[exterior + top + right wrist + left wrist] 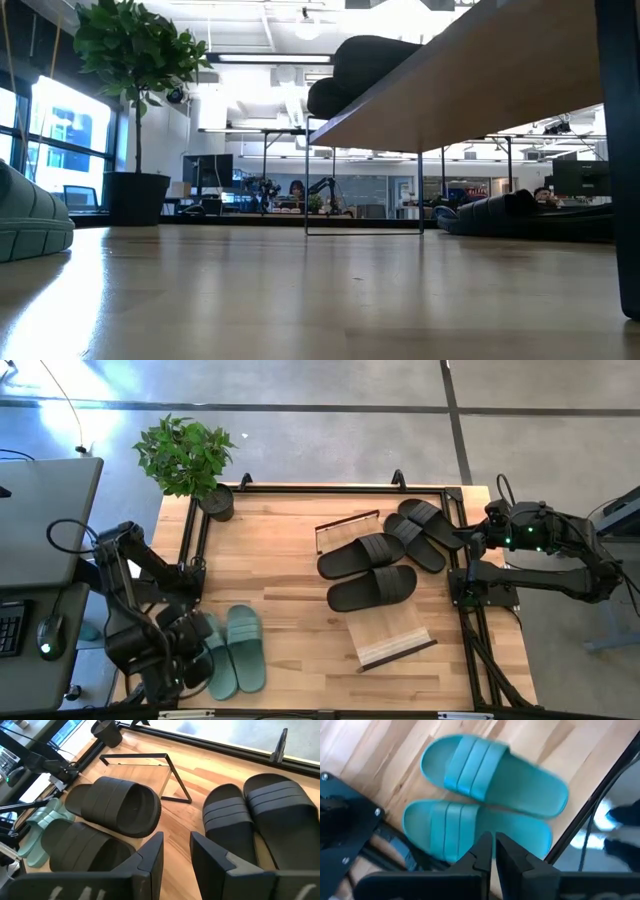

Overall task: Pick and place slides into the shelf
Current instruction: Move the green slides under the shelf

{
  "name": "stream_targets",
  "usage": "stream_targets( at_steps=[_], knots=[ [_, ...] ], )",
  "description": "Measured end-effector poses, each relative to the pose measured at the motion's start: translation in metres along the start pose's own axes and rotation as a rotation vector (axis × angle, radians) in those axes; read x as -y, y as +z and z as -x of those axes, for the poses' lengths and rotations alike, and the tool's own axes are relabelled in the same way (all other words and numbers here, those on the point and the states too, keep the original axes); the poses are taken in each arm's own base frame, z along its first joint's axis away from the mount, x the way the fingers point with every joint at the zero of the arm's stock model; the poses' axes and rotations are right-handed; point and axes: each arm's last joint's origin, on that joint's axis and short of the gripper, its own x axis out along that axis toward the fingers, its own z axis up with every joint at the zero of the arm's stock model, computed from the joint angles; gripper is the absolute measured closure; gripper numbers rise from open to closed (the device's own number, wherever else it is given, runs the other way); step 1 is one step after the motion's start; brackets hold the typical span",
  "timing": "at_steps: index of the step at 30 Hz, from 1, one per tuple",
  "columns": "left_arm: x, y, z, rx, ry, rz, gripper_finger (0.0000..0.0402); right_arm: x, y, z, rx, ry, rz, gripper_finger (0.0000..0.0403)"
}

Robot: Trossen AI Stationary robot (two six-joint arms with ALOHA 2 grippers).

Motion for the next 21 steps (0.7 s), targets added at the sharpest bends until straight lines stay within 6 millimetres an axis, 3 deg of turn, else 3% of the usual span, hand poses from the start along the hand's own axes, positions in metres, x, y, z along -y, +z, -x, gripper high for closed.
stream_targets(
  at_steps=[12,21],
  knots=[
    [0.004,-0.004,-0.005,-0.085,0.030,-0.035,0.0259,0.001,-0.001,0.000,-0.010,-0.010,-0.016,0.0315],
    [0.021,-0.018,-0.046,-0.090,0.154,-0.158,0.0208,0.005,-0.003,0.000,-0.006,-0.085,0.063,0.0315]
  ],
)
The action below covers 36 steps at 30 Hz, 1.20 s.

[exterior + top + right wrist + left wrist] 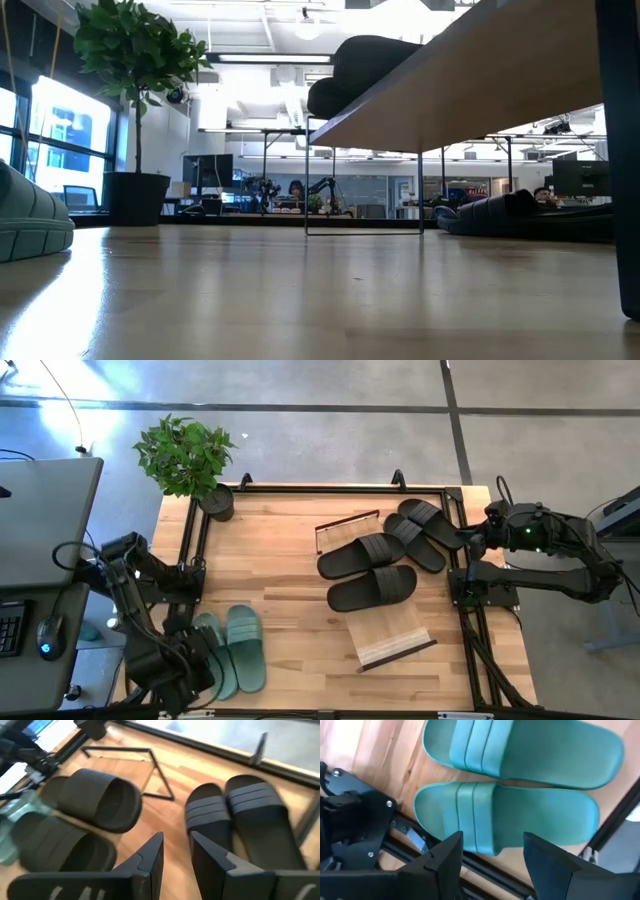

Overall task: Pick and place slides into the shelf
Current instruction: Move the green slides under the shelf

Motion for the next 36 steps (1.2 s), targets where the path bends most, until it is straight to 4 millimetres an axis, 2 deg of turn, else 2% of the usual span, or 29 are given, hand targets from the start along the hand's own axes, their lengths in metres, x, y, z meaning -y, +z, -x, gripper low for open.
stream_targets(
  at_steps=[6,13,23,30,36],
  knots=[
    [0.016,-0.004,-0.026,-0.003,0.045,0.005,0.0212,0.002,0.001,0.000,0.037,-0.053,0.000,0.0315],
    [0.032,-0.012,-0.055,-0.084,0.069,0.018,0.0212,0.002,0.001,0.000,0.034,-0.052,0.034,0.0315],
    [0.044,-0.016,-0.079,-0.101,0.160,0.010,0.0208,0.001,0.001,0.000,0.033,-0.049,0.034,0.0315],
    [0.045,-0.022,-0.101,-0.180,0.370,0.030,0.0208,0.001,0.001,0.000,0.033,-0.049,0.034,0.0315],
    [0.049,-0.023,-0.114,-0.150,0.433,0.021,0.0208,0.001,0.001,0.000,0.033,-0.049,0.034,0.0315]
  ],
)
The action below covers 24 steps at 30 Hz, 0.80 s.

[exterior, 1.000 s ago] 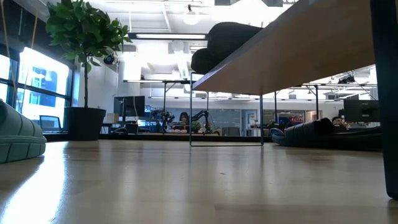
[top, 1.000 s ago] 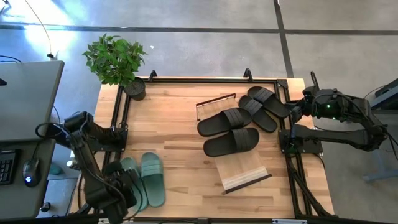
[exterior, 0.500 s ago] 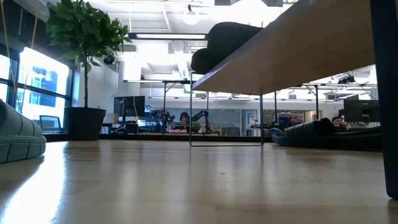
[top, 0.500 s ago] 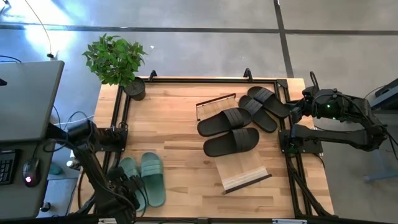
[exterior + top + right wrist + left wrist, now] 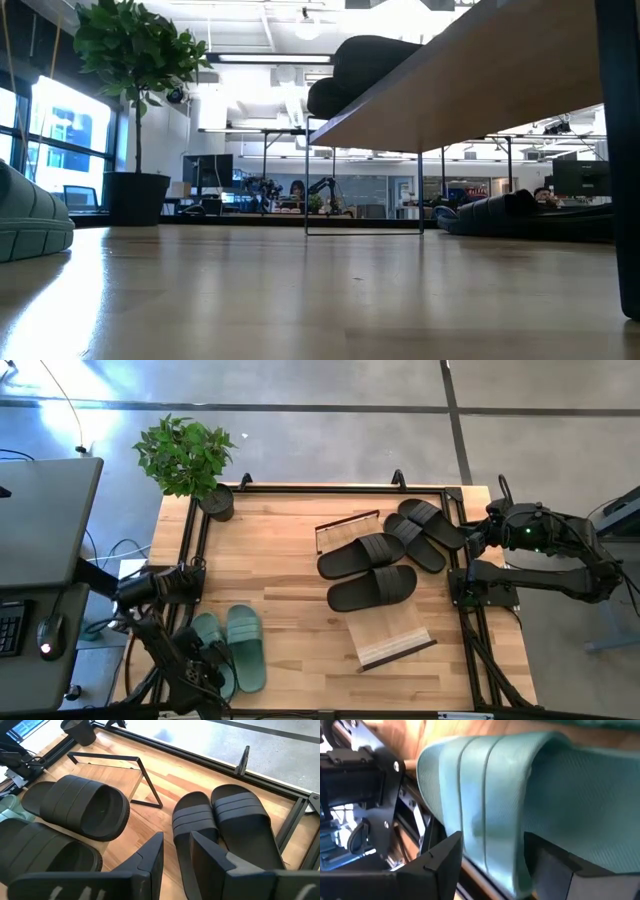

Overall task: Pick and place slides into the shelf
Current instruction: Move the green slides under the shelf

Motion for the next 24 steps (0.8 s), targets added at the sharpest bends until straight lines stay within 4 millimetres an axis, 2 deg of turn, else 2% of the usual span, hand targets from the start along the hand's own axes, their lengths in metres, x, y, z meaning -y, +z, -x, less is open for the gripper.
stream_targets(
  at_steps=[6,12,16,20,24],
  knots=[
    [0.007,0.000,-0.011,0.033,0.045,0.000,0.0208,0.000,0.000,0.000,0.000,0.000,-0.002,0.0315],
    [0.005,0.001,-0.026,0.039,0.094,0.035,0.0209,0.000,0.000,0.000,0.001,0.001,-0.009,0.0315],
    [0.004,0.001,-0.027,0.033,0.103,0.053,0.0212,0.000,0.000,0.000,0.000,0.002,-0.009,0.0315],
    [0.005,0.001,-0.024,0.035,0.098,0.085,0.0252,0.000,0.000,0.000,0.000,0.002,-0.008,0.0315],
    [0.006,0.001,-0.021,0.035,0.078,0.149,0.0333,0.000,0.000,0.000,-0.001,0.003,-0.009,0.0315]
  ],
)
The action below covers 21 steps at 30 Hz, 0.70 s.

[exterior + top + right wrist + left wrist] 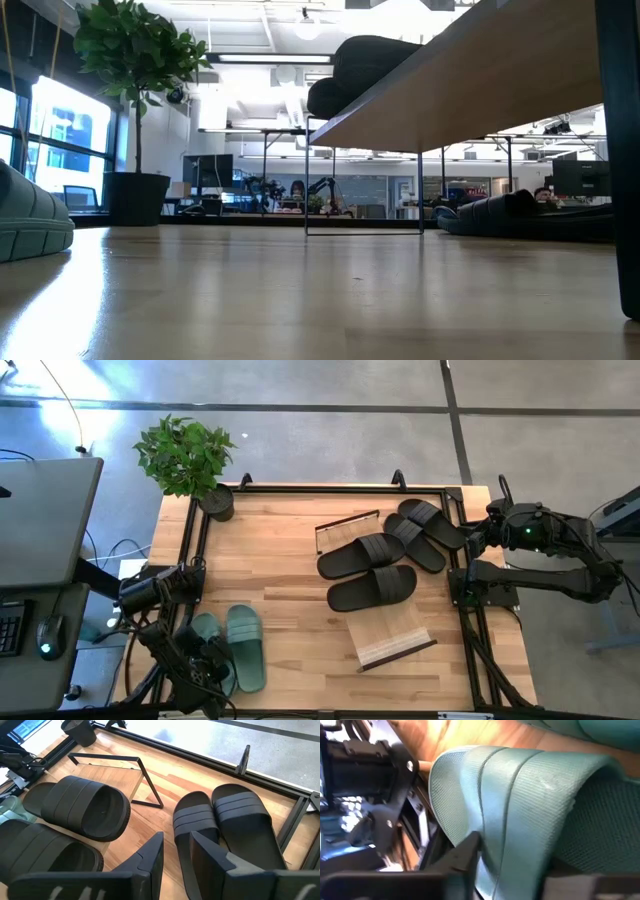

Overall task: Pick and place slides into the shelf
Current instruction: Move the green slides under the shelf

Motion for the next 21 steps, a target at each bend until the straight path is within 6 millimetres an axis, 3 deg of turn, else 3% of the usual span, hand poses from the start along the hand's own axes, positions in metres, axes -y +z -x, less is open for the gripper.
stream_targets(
  at_steps=[3,10,16,21],
  knots=[
    [0.001,0.000,0.004,-0.001,-0.020,0.061,0.0388,0.000,0.000,0.000,0.000,0.001,0.000,0.0315],
    [0.006,0.005,0.022,0.052,-0.111,0.150,0.0396,0.000,0.000,0.000,0.000,0.001,-0.003,0.0315],
    [0.001,0.018,0.057,0.136,-0.174,0.136,0.0397,0.000,0.000,0.000,0.000,0.001,-0.003,0.0315],
    [-0.005,0.027,0.078,0.109,-0.256,0.129,0.0399,0.000,0.000,0.000,0.000,0.001,-0.002,0.0315]
  ],
)
